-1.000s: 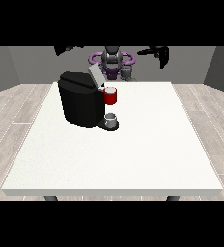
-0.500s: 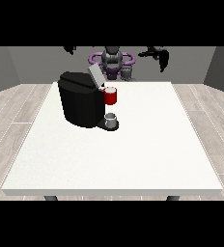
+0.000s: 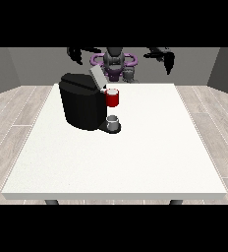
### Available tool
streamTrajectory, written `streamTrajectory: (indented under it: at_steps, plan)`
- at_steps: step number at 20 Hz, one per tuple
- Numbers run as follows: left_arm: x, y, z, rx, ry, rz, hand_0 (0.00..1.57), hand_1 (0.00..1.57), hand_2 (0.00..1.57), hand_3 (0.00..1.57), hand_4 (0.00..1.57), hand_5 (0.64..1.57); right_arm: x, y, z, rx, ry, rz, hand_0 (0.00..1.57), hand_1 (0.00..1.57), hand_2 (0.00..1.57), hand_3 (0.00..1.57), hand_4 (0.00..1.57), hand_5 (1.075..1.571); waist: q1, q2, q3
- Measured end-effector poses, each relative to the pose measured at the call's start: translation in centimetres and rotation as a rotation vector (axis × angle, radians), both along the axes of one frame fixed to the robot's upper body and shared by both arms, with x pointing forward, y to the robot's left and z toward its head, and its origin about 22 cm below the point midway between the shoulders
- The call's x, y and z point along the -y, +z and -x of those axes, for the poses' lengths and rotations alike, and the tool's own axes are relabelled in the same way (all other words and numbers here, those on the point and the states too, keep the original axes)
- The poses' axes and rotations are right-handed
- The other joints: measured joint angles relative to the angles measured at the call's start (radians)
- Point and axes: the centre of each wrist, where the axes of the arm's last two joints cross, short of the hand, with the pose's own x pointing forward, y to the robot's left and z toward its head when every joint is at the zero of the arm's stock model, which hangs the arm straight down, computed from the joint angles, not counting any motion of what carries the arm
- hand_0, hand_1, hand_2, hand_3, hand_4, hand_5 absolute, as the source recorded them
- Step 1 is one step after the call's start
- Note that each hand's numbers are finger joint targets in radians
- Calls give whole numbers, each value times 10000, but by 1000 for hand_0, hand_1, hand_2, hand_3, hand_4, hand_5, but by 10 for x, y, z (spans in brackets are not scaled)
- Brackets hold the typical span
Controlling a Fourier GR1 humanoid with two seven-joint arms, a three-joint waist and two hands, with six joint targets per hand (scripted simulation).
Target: Insert the coffee pod into the coffee machine and close the lid
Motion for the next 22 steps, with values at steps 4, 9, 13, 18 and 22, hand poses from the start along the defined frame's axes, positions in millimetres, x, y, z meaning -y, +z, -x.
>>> streamTrajectory:
  at_steps: [4, 9, 13, 18, 22]
  plan:
    - [-1, 11, 5, 255, 41, -49, 0, 0, 0, 0, 0, 1571, 1, 0, -12, -51, -9, -160, 0, 0, 0, 0, 0, 1571, 0, 448, 1]
    - [0, 12, 16, 453, 332, -192, 0, 0, 0, 0, 0, 1571, -4, 0, -23, -12, 216, -137, 0, 0, 0, 0, 0, 1571, -183, 868, -2]
    - [-4, 19, 23, 573, 551, -283, 0, 0, 0, 0, 0, 1571, -13, -1, -30, -91, 387, -48, 0, 0, 0, 0, 0, 1571, -310, 964, -1]
    - [-13, 30, 22, 823, 682, -217, 0, 0, 0, 0, 0, 1571, -23, 7, -41, 106, 636, 287, 0, 0, 0, 0, 0, 1571, -341, 1265, -2]
    - [-21, 31, 27, 906, 725, -233, 0, 0, 0, 0, 0, 1571, -25, 11, -49, 132, 667, 365, 0, 0, 0, 0, 0, 1571, -344, 1357, -11]
